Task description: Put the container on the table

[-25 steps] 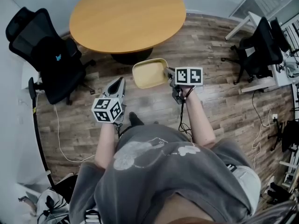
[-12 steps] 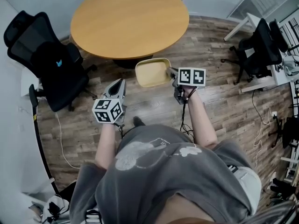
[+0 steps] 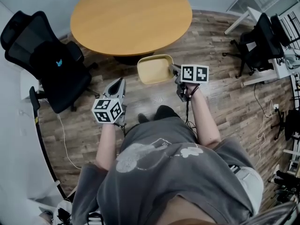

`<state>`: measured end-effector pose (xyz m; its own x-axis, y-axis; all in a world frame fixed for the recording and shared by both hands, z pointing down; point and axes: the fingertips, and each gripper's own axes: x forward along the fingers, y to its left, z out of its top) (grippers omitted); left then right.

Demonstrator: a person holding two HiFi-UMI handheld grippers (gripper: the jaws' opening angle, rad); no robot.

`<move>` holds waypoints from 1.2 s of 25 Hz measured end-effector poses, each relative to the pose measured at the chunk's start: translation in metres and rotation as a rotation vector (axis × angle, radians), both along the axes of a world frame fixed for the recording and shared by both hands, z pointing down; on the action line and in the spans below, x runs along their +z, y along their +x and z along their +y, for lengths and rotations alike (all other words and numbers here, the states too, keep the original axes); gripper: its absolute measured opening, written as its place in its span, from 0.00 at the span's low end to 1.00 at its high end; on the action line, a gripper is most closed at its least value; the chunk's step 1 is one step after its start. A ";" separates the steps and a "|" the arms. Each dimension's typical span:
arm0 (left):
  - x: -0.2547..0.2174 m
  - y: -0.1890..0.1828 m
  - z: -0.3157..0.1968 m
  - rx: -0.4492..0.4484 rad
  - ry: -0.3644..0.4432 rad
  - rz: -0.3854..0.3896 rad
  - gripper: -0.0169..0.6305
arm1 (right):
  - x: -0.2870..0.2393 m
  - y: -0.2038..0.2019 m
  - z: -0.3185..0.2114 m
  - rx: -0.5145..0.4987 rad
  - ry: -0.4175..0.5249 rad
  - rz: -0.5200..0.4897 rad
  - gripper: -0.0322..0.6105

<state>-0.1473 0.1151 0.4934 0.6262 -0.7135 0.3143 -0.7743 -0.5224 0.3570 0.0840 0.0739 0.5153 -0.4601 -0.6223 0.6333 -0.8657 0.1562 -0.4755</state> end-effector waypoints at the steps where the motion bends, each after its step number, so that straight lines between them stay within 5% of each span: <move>1: 0.000 -0.002 0.000 -0.003 0.000 0.005 0.02 | -0.001 0.000 -0.001 0.004 0.001 0.001 0.08; 14: 0.000 -0.024 -0.037 -0.051 0.019 0.009 0.02 | -0.004 -0.013 -0.061 -0.027 0.020 0.010 0.08; 30: 0.019 -0.009 -0.173 -0.063 -0.020 -0.034 0.03 | 0.025 0.009 -0.207 -0.007 -0.018 -0.030 0.08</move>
<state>-0.1566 -0.0576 0.5126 0.5692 -0.7443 0.3492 -0.8171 -0.4652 0.3403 0.0934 -0.1333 0.5400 -0.4831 -0.6075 0.6305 -0.8502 0.1532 -0.5037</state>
